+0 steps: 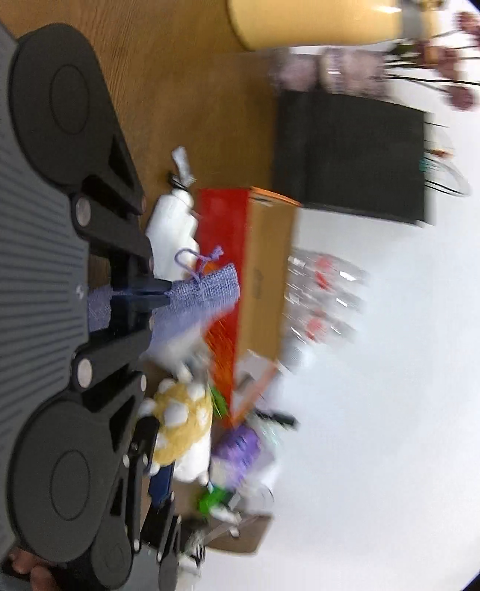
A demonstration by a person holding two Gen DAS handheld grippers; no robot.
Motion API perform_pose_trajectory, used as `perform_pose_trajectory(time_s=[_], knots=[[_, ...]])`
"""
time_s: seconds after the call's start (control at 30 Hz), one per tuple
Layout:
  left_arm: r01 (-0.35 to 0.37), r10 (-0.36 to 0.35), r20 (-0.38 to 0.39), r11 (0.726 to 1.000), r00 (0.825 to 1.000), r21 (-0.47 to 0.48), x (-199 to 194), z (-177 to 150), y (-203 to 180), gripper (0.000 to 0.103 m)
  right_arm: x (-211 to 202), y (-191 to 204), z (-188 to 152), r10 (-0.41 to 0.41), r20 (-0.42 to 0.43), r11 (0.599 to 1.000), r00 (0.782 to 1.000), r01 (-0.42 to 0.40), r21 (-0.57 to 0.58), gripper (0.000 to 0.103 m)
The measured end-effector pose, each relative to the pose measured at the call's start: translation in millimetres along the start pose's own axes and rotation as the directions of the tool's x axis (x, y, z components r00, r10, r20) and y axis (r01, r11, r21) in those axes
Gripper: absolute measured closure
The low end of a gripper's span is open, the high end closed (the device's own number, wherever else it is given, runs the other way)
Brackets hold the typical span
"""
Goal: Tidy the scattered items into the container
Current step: 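Grasp the plush toy with the right tool while the left tool grasps the purple pouch, then carry both items into the cardboard box and open both tools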
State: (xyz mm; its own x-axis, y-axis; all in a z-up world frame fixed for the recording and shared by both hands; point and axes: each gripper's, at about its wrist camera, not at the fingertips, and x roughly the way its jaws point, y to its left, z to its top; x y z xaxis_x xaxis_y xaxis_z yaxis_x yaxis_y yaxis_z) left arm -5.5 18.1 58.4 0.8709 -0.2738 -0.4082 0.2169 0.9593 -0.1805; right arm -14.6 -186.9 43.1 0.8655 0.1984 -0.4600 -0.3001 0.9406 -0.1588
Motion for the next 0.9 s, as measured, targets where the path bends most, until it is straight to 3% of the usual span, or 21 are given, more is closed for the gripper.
perform_pose_trajectory(time_s=[0.07,0.13,0.2,0.3,0.4,0.47,0.53,0.6,0.73,0.83,0.9], knots=[[0.023,-0.023,0.008,1.000,1.000,-0.021,-28,-10,-12,0.101,-27,9,-11,-0.007,0.034,0.997,0.999,0.010,-0.071,0.067],[0.065,-0.066,-0.009,0.994,0.998,-0.085,-41,-17,-15,0.101,-42,14,-21,-0.003,0.008,0.996,1.000,0.004,-0.090,0.067],[0.050,-0.050,0.007,0.995,0.999,-0.086,-48,-16,-17,0.101,-50,14,-25,0.008,-0.003,0.997,1.000,-0.008,-0.073,0.067],[0.057,-0.054,0.089,0.998,0.995,-0.024,-59,11,-20,0.102,-57,9,-13,-0.004,0.058,0.999,0.998,0.007,-0.053,0.067],[0.179,-0.185,0.149,0.982,0.971,0.053,-51,61,-14,0.102,-54,-6,21,-0.006,0.157,0.998,0.988,0.015,-0.054,0.067],[0.216,-0.224,0.132,0.974,0.966,0.071,-25,100,-5,0.102,-38,-18,47,-0.029,0.199,0.998,0.980,0.040,-0.050,0.067],[0.182,-0.194,0.117,0.977,0.974,0.109,9,136,3,0.102,-12,-33,74,-0.031,0.202,0.998,0.979,0.040,-0.039,0.067],[0.178,-0.184,0.053,0.978,0.981,0.108,57,167,14,0.102,23,-50,102,0.001,0.172,1.000,0.985,0.002,-0.018,0.067],[0.060,-0.054,-0.098,0.996,0.994,0.061,168,191,33,0.102,117,-72,149,0.069,0.058,0.998,0.996,-0.069,0.002,0.066],[-0.013,0.027,-0.260,0.998,0.965,0.055,248,185,46,0.101,193,-85,171,0.138,-0.064,0.989,0.988,-0.134,0.058,0.067],[-0.101,0.131,-0.300,0.988,0.945,0.115,281,180,46,0.101,235,-91,174,0.161,-0.148,0.986,0.976,-0.152,0.074,0.067]])
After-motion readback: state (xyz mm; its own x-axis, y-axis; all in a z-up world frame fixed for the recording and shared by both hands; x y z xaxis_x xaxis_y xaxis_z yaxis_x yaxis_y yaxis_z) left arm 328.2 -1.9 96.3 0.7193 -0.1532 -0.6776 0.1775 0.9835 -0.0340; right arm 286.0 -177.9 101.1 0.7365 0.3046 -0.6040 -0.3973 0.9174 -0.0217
